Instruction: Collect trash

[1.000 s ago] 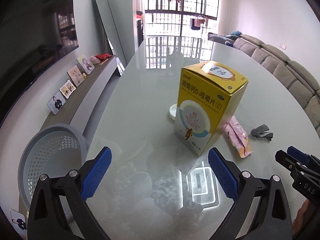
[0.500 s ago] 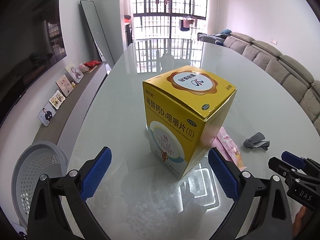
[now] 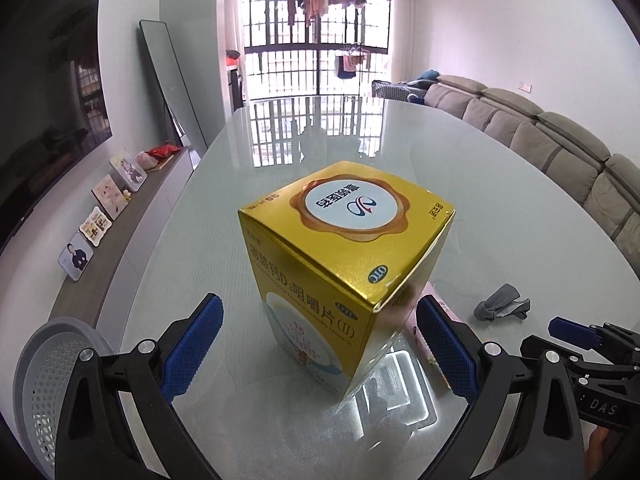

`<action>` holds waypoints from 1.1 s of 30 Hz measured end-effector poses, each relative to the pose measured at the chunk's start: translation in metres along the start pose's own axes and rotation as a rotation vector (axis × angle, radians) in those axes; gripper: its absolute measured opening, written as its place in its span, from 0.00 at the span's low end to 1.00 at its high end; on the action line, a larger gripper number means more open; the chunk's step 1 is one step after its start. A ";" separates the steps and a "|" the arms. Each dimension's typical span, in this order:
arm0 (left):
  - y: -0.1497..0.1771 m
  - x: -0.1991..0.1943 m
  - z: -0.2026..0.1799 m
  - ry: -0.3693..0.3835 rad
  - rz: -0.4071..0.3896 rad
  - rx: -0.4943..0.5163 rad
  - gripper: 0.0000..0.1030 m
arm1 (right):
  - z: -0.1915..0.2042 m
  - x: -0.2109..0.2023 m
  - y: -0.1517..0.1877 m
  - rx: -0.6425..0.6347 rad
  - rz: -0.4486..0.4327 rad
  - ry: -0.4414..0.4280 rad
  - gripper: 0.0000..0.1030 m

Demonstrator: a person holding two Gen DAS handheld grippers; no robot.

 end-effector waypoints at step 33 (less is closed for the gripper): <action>-0.016 0.009 -0.027 0.127 -0.064 0.046 0.85 | 0.002 0.001 -0.001 0.021 0.013 -0.023 0.56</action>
Point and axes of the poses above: each gripper's, at about its wrist camera, not at the fingertips, and x roughly the way its jaws point, z to its left, y to its underside, the point moved 10 cm from there along x, roughly the way its jaws point, and after that the axes turned 9 degrees about -z, right-handed, at the moved point
